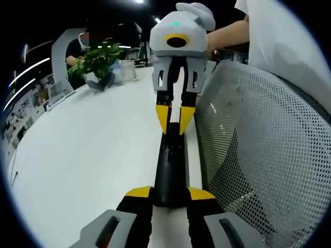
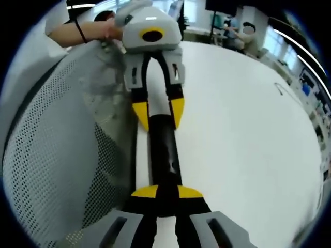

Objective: Press the specified remote control buttons in sequence, fully releasing each button before pressing the next.

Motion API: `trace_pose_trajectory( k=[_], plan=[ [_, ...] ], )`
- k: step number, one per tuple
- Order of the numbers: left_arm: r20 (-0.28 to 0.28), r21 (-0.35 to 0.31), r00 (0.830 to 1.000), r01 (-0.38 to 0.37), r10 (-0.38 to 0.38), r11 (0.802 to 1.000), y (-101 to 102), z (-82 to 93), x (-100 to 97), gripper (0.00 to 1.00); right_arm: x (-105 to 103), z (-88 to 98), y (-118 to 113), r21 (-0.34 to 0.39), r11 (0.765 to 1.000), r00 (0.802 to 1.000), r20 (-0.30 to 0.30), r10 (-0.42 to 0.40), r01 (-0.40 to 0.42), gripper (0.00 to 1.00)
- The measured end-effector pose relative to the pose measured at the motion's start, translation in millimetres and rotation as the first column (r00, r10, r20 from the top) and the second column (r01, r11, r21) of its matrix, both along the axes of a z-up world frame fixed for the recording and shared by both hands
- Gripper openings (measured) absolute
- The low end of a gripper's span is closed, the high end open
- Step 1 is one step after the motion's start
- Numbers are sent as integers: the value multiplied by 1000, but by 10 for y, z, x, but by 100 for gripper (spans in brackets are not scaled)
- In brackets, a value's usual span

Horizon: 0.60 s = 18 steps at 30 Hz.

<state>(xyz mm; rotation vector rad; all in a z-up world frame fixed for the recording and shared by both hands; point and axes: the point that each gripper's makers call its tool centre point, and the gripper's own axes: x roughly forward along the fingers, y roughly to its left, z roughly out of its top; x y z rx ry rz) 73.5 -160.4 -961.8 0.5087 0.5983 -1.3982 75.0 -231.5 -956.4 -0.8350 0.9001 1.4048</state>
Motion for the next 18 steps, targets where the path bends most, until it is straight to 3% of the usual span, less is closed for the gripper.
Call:
trace_pose_trajectory(
  k=[3,6,13,15,18],
  plan=[
    [3,3,1000,-5,5,1000,-4,0,2,24,1,-10,0,-50,999,1000,-8,6,-6,8],
    [2,1,1000,-5,5,1000,-5,-1,3,24,-9,-22,-13,-116,990,997,8,78,-76,9],
    [5,4,1000,-1,1,1000,-8,-2,7,24,-2,-27,-14,-137,988,997,-16,74,-75,9],
    [5,3,1000,-1,1,1000,-9,-3,8,24,3,-20,-20,-101,994,999,-12,39,-40,9],
    [5,3,1000,-2,2,1000,-9,-3,9,24,3,6,-16,39,999,1000,11,-2,1,9]
  ],
)
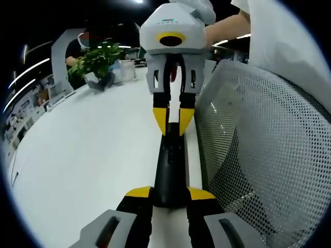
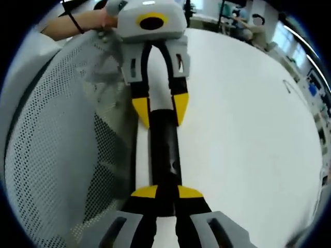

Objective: Press the specified remote control buttons in sequence, fully releasing each button before pressing the next.

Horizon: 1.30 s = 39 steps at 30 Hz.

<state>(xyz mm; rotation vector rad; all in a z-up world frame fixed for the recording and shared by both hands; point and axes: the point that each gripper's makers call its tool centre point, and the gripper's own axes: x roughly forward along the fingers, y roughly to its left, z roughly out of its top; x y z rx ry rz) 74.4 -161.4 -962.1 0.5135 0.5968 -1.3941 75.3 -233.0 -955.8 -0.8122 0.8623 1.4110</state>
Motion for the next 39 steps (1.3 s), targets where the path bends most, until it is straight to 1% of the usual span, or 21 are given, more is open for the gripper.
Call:
trace_pose_trajectory(
  k=[1,2,3,5,7,14,15,17,19,21,23,24,28,29,31,33,34,35,36,37,39],
  plan=[
    [0,1,1000,0,0,1000,0,0,0,24,2,4,-4,35,999,999,-4,-37,37,8],
    [0,1,1000,0,0,1000,0,-1,1,24,2,10,-3,80,995,999,10,-54,53,8],
    [0,1,1000,0,0,1000,0,-1,1,24,-1,12,-6,97,994,999,25,-43,40,8],
    [1,1,1000,2,-2,1000,1,-2,2,24,-24,11,-19,95,995,999,42,-27,22,9],
    [1,-1,1000,3,-3,1000,1,-1,0,24,-26,13,10,77,997,997,71,16,-22,9],
    [0,-1,1000,2,-2,1000,1,-1,-6,24,-12,20,48,83,996,999,31,41,-44,8],
    [0,-2,1000,2,-2,1000,1,-1,-7,24,-18,19,59,74,994,996,45,80,-83,8],
    [-1,-2,1000,3,-3,1000,1,-1,-8,24,-18,18,81,52,995,996,36,87,-89,8],
    [-1,-2,1000,3,-3,1000,1,-1,-8,24,-21,8,81,15,991,991,42,130,-131,8],
    [-1,-1,1000,3,-3,1000,1,-2,-8,24,-24,6,91,-17,990,990,35,139,-139,8],
    [-1,-1,1000,3,-3,1000,2,-1,-10,24,-25,-4,88,-80,985,988,22,152,-150,8],
    [-1,-1,1000,2,-2,1000,3,-1,-10,24,-22,-12,90,-110,980,985,18,172,-168,7],
    [-1,0,1000,3,-3,1000,4,-1,-11,24,-19,-20,102,-133,978,986,8,165,-162,7],
    [0,0,1000,3,-3,1000,5,0,-11,24,-19,-18,92,-133,978,987,7,162,-160,8],
    [0,0,1000,4,-4,1000,6,1,-13,24,-15,-13,86,-113,986,992,-3,123,-123,8],
    [-1,0,1000,3,-3,1000,7,3,-15,24,-16,-5,87,-82,993,996,4,90,-89,7],
    [-1,0,1000,2,-2,1000,7,3,-16,24,-14,-3,95,-51,998,999,8,49,-49,7],
    [-1,1,1000,2,-2,1000,8,4,-17,24,-13,-1,97,-31,999,1000,10,27,-26,7],
    [-1,1,1000,2,-2,1000,8,4,-17,24,-13,1,98,-15,999,999,21,28,-28,7],
    [-1,1,1000,1,-1,1000,8,4,-18,24,-21,3,92,-4,999,998,39,47,-47,7],
    [0,0,1000,2,-2,1000,8,4,-18,24,-33,4,92,10,999,998,45,45,-46,7]
  ],
)
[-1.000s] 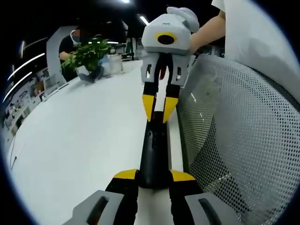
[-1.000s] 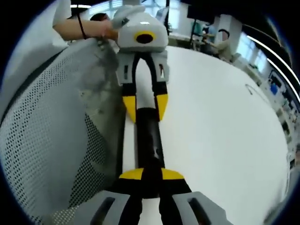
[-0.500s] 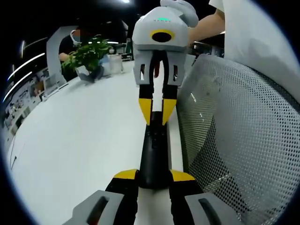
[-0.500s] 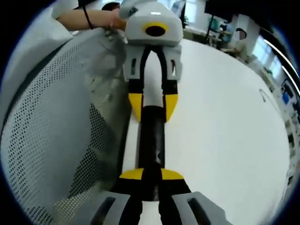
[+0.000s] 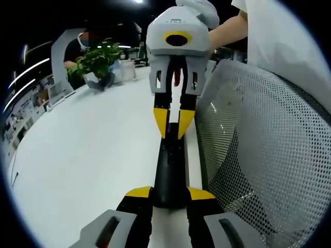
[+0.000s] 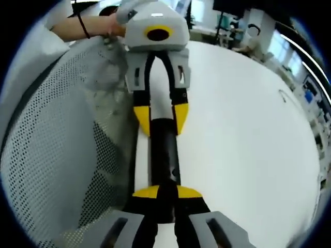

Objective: Press the specified remote control buttons in sequence, fully releasing each button before pressing the next.

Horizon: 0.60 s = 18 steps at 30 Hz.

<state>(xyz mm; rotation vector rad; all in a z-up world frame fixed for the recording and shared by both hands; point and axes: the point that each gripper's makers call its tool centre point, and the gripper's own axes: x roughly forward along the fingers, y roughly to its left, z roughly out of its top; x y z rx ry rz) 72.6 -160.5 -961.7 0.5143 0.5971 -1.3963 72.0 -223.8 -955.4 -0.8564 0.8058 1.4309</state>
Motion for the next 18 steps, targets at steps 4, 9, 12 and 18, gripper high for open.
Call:
trace_pose_trajectory(
  k=[4,9,12,18],
  plan=[
    [-1,1,1000,0,0,1000,0,1,-2,24,14,-1,32,11,1000,1000,-11,-2,2,6],
    [-1,1,1000,-1,1,1000,-3,1,-3,24,11,-11,52,-27,1000,1000,-20,-4,3,5],
    [-1,0,1000,0,0,1000,-3,0,-3,24,6,-22,51,-84,996,999,-8,43,-43,5],
    [0,3,1000,2,-2,1000,-6,-1,-5,24,12,-24,29,-75,997,1000,-23,8,-10,5]
  ],
)
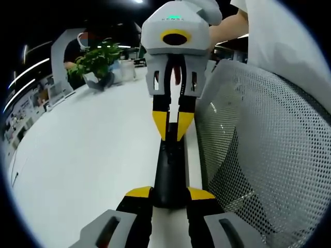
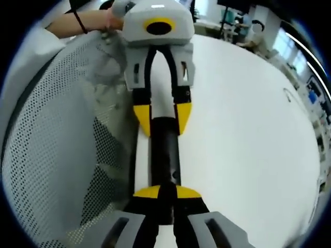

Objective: Press the specified remote control buttons in sequence, fully releasing each button before pressing the next.

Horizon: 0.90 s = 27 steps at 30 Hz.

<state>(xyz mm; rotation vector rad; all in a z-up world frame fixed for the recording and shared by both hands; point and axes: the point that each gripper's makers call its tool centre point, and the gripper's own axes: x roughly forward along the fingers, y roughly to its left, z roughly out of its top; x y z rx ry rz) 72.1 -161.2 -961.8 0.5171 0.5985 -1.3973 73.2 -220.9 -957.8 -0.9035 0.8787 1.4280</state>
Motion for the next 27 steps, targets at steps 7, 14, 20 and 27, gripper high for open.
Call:
trace_pose_trajectory(
  k=[7,14,20,27],
  plan=[
    [-1,1,1000,-1,1,1000,-5,3,3,24,-19,20,-8,82,996,999,41,-22,19,5],
    [4,12,1000,-2,2,1000,-4,-3,5,24,-24,20,14,67,998,997,80,8,-13,3],
    [3,12,1000,-1,1,1000,-5,-5,5,24,-6,11,18,48,998,999,13,-30,29,3],
    [5,19,1000,1,-1,1000,-8,-10,9,24,7,1,28,3,999,999,21,-40,40,1]
  ],
)
